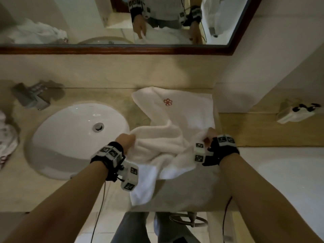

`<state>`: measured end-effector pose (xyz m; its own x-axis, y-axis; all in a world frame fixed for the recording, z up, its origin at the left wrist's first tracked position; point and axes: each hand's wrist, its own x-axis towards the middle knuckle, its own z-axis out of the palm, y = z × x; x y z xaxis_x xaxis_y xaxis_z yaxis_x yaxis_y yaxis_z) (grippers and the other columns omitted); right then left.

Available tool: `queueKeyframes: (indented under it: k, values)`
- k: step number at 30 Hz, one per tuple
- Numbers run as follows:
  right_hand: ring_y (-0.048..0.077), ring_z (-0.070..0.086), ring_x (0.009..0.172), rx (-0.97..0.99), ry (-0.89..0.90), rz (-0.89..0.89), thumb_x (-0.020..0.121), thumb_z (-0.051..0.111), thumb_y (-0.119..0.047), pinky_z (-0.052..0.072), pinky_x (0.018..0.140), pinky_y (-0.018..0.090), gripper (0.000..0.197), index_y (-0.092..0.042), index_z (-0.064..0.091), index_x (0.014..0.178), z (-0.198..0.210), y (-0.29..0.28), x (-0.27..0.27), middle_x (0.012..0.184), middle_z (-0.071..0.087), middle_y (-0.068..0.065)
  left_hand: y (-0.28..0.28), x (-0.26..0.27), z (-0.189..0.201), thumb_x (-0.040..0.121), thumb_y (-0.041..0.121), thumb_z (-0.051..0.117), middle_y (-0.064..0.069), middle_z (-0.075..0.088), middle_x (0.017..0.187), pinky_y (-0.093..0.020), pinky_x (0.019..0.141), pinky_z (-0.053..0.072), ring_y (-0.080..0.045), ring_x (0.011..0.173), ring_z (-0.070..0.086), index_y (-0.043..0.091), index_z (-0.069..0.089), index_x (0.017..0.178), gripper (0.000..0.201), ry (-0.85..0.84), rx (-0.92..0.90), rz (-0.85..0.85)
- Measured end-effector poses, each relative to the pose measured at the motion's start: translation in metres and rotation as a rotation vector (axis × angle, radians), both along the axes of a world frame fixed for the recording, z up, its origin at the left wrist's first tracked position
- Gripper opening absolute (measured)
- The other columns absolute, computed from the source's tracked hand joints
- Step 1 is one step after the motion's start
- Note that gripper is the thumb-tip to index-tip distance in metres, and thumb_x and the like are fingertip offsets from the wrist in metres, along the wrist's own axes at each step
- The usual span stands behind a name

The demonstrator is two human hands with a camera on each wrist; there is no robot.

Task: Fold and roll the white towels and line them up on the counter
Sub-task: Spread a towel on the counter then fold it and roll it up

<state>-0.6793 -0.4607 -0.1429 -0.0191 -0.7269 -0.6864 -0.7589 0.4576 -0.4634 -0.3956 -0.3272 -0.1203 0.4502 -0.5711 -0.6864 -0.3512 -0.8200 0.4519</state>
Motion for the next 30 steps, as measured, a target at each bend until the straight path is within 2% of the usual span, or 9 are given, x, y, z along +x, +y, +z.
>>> queueKeyframes:
  k: [2, 5, 9, 11, 14, 18, 23, 25, 30]
  values:
    - [0.022, 0.054, 0.077, 0.0, 0.05, -0.033, 0.091, 0.052, -0.034, 0.048, 0.07, 0.032, 0.032, -0.012, 0.051, 0.113, 0.007, 0.009, -0.019, 0.098, 0.057, 0.005, 0.022, 0.022, -0.003, 0.1, 0.025, 0.032, -0.026, 0.052, 0.13, -0.039, 0.095, 0.042, -0.038, 0.118, 0.052, -0.009, 0.049, 0.127, 0.046, -0.156, 0.122, -0.019]
    - [0.025, 0.058, 0.097, -0.098, 0.163, -0.018, 0.089, 0.059, -0.035, 0.044, 0.078, 0.032, 0.034, -0.011, 0.056, 0.112, 0.026, 0.023, -0.024, 0.108, 0.06, 0.011, 0.046, 0.039, -0.005, 0.099, 0.025, 0.033, -0.024, 0.051, 0.132, -0.038, 0.098, 0.04, -0.036, 0.121, 0.05, -0.005, 0.05, 0.127, 0.043, -0.308, 0.171, -0.028]
    - [0.032, 0.043, 0.129, -0.126, -0.035, -0.308, 0.097, 0.046, -0.03, 0.042, 0.091, 0.031, 0.053, 0.0, 0.036, 0.139, 0.031, 0.037, -0.014, 0.142, 0.042, 0.017, 0.057, 0.03, -0.011, 0.098, 0.035, 0.036, -0.021, 0.054, 0.127, -0.035, 0.094, 0.039, -0.035, 0.116, 0.052, 0.002, 0.05, 0.126, 0.046, -0.319, 0.141, -0.056]
    - [0.032, 0.041, 0.13, -0.13, -0.029, -0.302, 0.094, 0.05, -0.037, 0.036, 0.101, 0.035, 0.061, -0.005, 0.032, 0.143, 0.022, 0.045, -0.01, 0.146, 0.039, 0.015, 0.058, 0.02, -0.015, 0.096, 0.032, 0.041, -0.023, 0.054, 0.125, -0.035, 0.087, 0.039, -0.037, 0.113, 0.052, 0.0, 0.049, 0.124, 0.043, -0.282, 0.055, 0.033]
    - [0.034, 0.051, 0.118, -0.022, -0.036, -0.134, 0.092, 0.052, -0.041, 0.039, 0.088, 0.035, 0.053, -0.008, 0.047, 0.132, 0.007, 0.064, -0.009, 0.134, 0.052, 0.015, 0.059, 0.01, -0.019, 0.095, 0.023, 0.044, -0.026, 0.05, 0.128, -0.039, 0.089, 0.041, -0.04, 0.115, 0.051, -0.002, 0.043, 0.128, 0.041, -0.262, -0.001, 0.132]
    - [0.033, 0.057, 0.103, 0.086, -0.063, 0.021, 0.094, 0.048, -0.024, 0.046, 0.09, 0.036, 0.027, -0.006, 0.06, 0.111, -0.012, 0.088, -0.002, 0.123, 0.059, 0.018, 0.062, 0.005, -0.026, 0.095, 0.024, 0.044, -0.026, 0.05, 0.129, -0.04, 0.088, 0.045, -0.041, 0.114, 0.052, -0.004, 0.039, 0.131, 0.046, -0.244, 0.077, 0.147]
    - [0.032, 0.046, 0.126, 0.168, -0.032, -0.113, 0.084, 0.053, -0.026, 0.046, 0.097, 0.037, 0.061, -0.004, 0.036, 0.139, -0.015, 0.082, -0.028, 0.142, 0.042, 0.016, 0.067, 0.009, -0.028, 0.094, 0.017, 0.045, -0.027, 0.056, 0.122, -0.036, 0.078, 0.042, -0.04, 0.109, 0.056, -0.008, 0.049, 0.122, 0.038, -0.261, 0.138, 0.091]
    - [0.031, 0.04, 0.132, 0.052, 0.114, -0.06, 0.082, 0.064, -0.033, 0.037, 0.107, 0.037, 0.077, -0.008, 0.026, 0.145, -0.009, 0.078, -0.035, 0.147, 0.036, 0.014, 0.067, 0.008, -0.026, 0.092, 0.018, 0.048, -0.025, 0.055, 0.124, -0.036, 0.081, 0.044, -0.039, 0.111, 0.056, -0.007, 0.046, 0.124, 0.041, -0.254, 0.169, 0.072]
    - [0.035, 0.038, 0.131, -0.344, 0.198, -0.34, 0.097, 0.043, -0.024, 0.029, 0.11, 0.045, 0.049, -0.002, 0.032, 0.14, -0.006, 0.044, -0.01, 0.145, 0.036, 0.02, 0.041, 0.001, -0.019, 0.086, 0.028, 0.055, -0.017, 0.042, 0.131, -0.044, 0.098, 0.04, -0.035, 0.123, 0.04, 0.001, 0.039, 0.126, 0.051, -0.485, 0.062, 0.031]
